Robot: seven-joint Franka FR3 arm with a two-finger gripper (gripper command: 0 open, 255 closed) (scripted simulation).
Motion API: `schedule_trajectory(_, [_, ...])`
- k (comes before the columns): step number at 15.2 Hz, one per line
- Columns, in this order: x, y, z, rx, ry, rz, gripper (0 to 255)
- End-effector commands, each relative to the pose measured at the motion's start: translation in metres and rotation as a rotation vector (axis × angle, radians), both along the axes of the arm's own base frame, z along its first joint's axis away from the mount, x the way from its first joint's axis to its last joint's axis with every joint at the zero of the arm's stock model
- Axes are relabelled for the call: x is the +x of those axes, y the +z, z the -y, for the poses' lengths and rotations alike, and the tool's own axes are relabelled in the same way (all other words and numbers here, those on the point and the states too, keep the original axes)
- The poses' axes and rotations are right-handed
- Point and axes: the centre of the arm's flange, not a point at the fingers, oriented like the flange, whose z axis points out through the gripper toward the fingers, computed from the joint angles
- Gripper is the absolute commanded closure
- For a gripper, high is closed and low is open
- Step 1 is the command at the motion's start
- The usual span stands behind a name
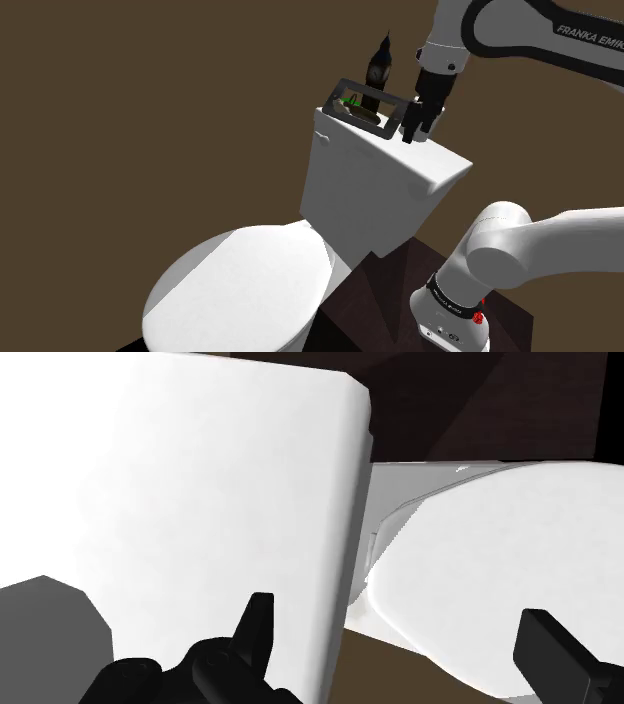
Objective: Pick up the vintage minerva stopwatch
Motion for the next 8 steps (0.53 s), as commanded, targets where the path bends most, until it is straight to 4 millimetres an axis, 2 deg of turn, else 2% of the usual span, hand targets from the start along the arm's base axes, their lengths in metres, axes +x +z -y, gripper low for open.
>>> schedule_trajectory(1, [0.0,0.0,0.0,0.0,0.0,0.0,0])
schedule_trajectory(8, [0.092,0.02,0.037,0.074,-0.067,-0.031,0])
